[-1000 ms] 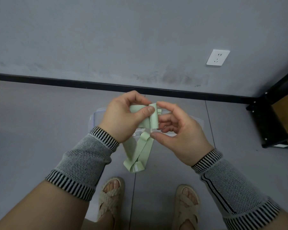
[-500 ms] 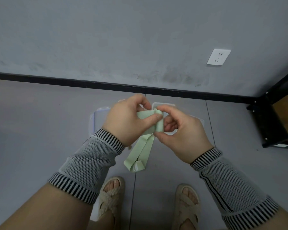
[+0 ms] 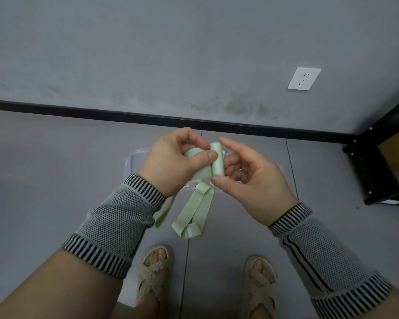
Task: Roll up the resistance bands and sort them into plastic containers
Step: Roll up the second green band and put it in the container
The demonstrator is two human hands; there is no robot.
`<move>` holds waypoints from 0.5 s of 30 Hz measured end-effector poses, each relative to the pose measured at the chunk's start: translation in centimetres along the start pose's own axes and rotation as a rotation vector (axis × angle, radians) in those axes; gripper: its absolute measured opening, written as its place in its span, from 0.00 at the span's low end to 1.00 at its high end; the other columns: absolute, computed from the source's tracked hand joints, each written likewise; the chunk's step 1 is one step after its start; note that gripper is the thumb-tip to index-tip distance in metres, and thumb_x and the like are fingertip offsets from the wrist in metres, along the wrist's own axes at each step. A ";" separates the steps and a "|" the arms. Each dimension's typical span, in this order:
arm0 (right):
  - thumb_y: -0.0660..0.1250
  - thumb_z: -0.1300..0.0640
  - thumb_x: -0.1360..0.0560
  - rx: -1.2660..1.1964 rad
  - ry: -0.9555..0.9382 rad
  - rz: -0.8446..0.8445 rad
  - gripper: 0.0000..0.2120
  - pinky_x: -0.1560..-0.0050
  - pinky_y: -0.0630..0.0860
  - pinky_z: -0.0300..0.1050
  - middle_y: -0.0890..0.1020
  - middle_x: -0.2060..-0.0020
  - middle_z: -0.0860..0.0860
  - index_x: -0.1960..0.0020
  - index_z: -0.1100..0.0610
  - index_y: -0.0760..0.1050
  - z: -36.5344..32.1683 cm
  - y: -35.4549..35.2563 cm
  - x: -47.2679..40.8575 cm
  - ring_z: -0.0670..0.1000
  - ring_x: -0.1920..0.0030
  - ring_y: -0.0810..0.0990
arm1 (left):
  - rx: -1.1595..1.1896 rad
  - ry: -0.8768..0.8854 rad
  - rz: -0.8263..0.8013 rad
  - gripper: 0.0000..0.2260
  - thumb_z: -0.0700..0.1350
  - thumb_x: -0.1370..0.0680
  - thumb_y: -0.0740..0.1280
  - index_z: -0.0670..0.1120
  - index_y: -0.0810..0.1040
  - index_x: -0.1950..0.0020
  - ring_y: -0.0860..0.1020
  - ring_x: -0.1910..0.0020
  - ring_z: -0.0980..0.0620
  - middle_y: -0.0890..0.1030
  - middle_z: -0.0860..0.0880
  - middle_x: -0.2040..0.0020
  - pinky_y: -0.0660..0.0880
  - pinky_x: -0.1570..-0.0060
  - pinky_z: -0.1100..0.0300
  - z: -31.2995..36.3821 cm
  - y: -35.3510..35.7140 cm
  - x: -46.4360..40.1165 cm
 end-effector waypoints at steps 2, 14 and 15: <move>0.75 0.66 0.33 -0.049 0.021 -0.047 0.31 0.51 0.80 0.44 0.83 0.59 0.49 0.38 0.41 0.70 -0.1 0.4 0.0 0.51 0.57 0.81 | 0.064 -0.004 -0.045 0.06 0.37 0.29 0.72 0.44 0.76 0.58 0.77 0.70 0.54 0.80 0.51 0.69 0.76 0.66 0.60 0.0 0.3 0.1; 0.77 0.60 0.34 0.197 0.013 -0.001 0.27 0.59 0.75 0.35 0.79 0.65 0.48 0.42 0.40 0.74 -0.1 -0.8 0.0 0.44 0.65 0.77 | -0.642 0.095 0.087 0.16 0.62 0.34 0.71 0.53 0.71 0.58 0.74 0.69 0.57 0.77 0.54 0.70 0.67 0.68 0.60 0.6 -1.0 -0.1; 0.77 0.60 0.34 0.223 0.007 0.008 0.26 0.58 0.75 0.36 0.79 0.65 0.48 0.43 0.39 0.73 -0.2 -0.8 0.0 0.45 0.65 0.76 | -0.650 0.123 0.105 0.16 0.61 0.35 0.71 0.53 0.72 0.57 0.75 0.68 0.58 0.77 0.55 0.69 0.69 0.67 0.60 1.0 -0.9 -0.1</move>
Point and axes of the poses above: each hand's wrist, its own x-axis away from the middle knuckle, its own y-axis out of the palm, z = x × y, the point moved 9 cm from there along -x, towards the middle knuckle
